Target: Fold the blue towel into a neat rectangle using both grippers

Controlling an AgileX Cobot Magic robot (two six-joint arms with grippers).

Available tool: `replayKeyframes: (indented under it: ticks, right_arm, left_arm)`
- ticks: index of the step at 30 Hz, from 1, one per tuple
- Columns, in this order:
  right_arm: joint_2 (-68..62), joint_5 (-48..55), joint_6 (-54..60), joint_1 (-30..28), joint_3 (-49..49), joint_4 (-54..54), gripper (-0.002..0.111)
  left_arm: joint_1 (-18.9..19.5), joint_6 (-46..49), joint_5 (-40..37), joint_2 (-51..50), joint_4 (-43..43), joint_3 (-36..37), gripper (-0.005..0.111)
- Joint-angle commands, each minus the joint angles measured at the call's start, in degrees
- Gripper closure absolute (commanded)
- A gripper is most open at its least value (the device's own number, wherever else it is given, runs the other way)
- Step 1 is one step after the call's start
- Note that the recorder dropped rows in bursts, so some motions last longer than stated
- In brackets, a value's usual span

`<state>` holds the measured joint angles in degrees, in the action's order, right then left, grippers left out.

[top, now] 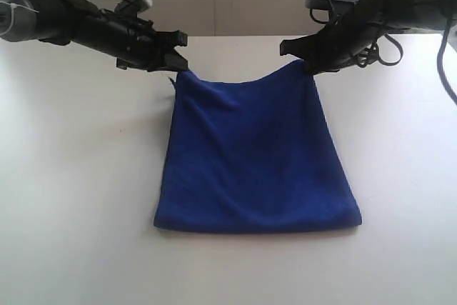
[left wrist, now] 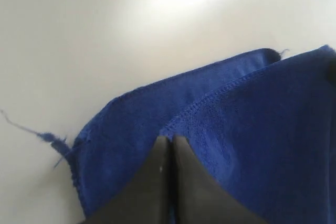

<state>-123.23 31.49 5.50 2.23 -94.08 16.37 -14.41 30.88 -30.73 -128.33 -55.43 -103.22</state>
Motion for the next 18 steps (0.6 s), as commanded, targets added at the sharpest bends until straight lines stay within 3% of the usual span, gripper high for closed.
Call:
replayKeyframes:
  ticks: [1,18]
  right_arm:
    - [1.0,0.1,0.8,-0.6,-0.2,-2.1,0.108]
    - [-1.6,-7.4,0.4,-0.6,-0.1,-8.6,0.108]
  left_arm:
    - [0.0,1.6,-2.1,1.0,-1.1,-2.8,0.107]
    - [0.0,2.4,2.6,-2.3,2.5,-4.3,0.107]
